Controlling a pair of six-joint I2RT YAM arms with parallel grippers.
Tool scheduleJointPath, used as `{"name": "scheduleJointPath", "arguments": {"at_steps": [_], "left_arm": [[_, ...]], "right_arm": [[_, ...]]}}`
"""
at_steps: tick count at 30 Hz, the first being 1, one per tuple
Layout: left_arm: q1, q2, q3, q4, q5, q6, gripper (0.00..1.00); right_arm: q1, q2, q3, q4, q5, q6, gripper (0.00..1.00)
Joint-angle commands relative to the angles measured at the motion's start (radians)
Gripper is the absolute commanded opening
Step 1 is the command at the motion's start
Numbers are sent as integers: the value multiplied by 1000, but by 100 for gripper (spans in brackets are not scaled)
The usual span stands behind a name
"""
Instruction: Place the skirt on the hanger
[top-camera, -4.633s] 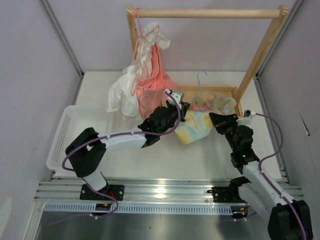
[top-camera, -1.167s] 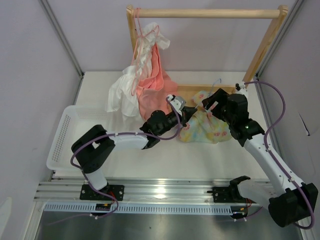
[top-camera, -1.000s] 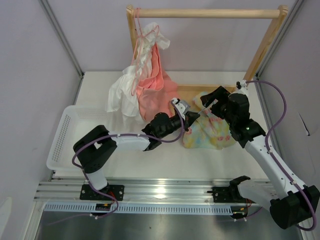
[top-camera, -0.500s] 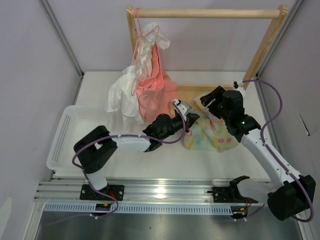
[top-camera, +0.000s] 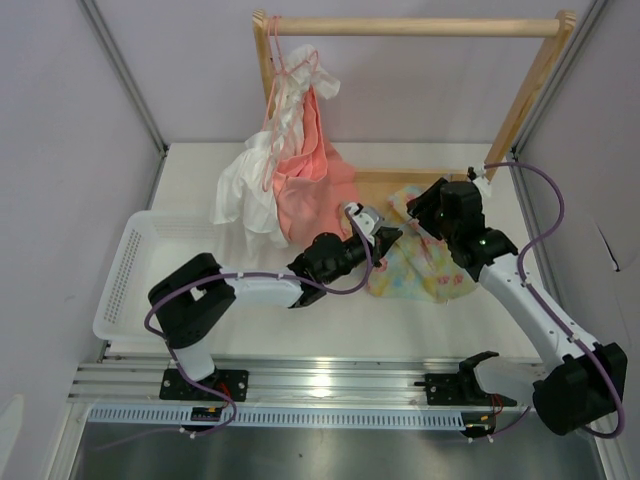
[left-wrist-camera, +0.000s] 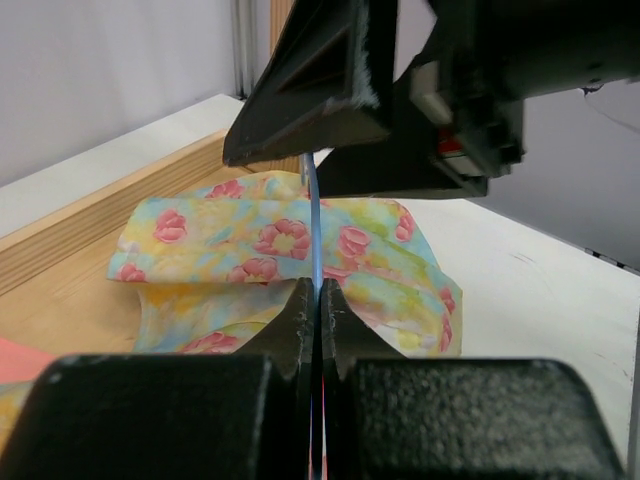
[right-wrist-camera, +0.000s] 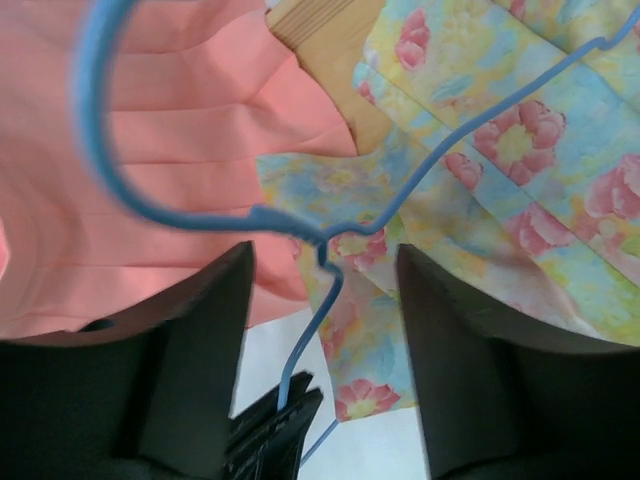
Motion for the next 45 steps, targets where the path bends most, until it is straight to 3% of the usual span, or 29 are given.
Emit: {"name": "scheduleJointPath", "arguments": {"at_steps": [1, 2, 3, 5, 6, 7, 11, 16, 18, 21, 23, 27, 32, 37, 41, 42, 45], "left_arm": [[-15, -15, -6, 113, 15, -17, 0], [-17, -16, -13, 115, 15, -18, 0], [-18, -24, -28, 113, 15, -20, 0], [-18, -36, -40, 109, 15, -20, 0], [-18, -42, -54, 106, 15, -17, 0], [-18, -58, -69, 95, 9, -12, 1], [-17, -104, -94, 27, -52, -12, 38], [-17, -218, -137, -45, -212, -15, 49], [-17, -260, -144, -107, -255, -23, 51], [-17, -295, -73, -355, -345, -50, 49], [-17, -294, -60, -439, -362, -76, 49], [-24, -276, -54, -598, -327, -218, 49], [-30, -231, -19, -716, -245, -273, 52], [-40, -203, -31, -707, -119, -377, 61], [-49, -193, -63, -632, -111, -481, 63], [-49, -188, -62, -626, -109, -497, 72], [-49, -179, -78, -577, -114, -598, 73]], "right_arm": [[1, 48, 44, 23, 66, -14, 56], [1, 61, 44, 24, 81, -21, 48], [1, 63, 44, 27, 92, -30, 33], [3, 66, 41, 32, 108, -39, 18], [1, 66, 41, 29, 127, -56, 2], [3, 65, 41, 29, 134, -62, 0], [12, 45, 17, 27, 178, -91, 0], [19, 20, -6, 18, 229, -146, 0], [21, 12, -23, 21, 244, -162, 0], [23, 5, -43, 30, 246, -169, 0], [21, 0, -43, 34, 237, -175, 0], [23, -20, -45, 29, 244, -195, 0], [23, -32, -48, 18, 244, -229, 0], [23, -43, -65, 15, 233, -231, 0], [24, -52, -80, 18, 230, -223, 0], [24, -55, -85, 17, 229, -222, 0], [23, -63, -88, 12, 230, -222, 0]]}}
